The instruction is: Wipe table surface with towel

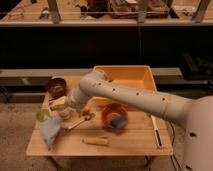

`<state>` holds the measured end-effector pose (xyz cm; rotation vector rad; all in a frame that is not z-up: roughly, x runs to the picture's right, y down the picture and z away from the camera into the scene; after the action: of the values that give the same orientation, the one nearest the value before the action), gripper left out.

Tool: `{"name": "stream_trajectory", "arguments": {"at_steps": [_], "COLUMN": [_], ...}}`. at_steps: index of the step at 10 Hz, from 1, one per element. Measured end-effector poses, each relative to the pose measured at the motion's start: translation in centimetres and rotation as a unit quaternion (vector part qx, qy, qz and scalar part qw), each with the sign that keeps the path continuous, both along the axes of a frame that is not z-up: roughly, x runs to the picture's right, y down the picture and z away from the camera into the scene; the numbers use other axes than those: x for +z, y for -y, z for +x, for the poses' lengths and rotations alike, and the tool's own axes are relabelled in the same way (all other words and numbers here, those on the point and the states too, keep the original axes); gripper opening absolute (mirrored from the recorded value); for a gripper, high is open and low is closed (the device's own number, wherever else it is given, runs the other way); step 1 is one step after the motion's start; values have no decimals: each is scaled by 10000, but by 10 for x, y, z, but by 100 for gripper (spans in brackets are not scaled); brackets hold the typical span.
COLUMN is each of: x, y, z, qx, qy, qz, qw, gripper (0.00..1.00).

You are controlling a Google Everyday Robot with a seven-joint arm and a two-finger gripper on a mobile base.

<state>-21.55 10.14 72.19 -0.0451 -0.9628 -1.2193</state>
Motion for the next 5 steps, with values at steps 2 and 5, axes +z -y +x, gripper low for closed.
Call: {"name": "stream_trajectory", "arguments": {"at_steps": [2, 5], "x": [9, 23], "y": [-9, -34], "z": [-23, -27], "qx": [-102, -382], "qy": [29, -55], "qz": [-106, -430], "qw": [9999, 9983], "gripper": [80, 80]}}
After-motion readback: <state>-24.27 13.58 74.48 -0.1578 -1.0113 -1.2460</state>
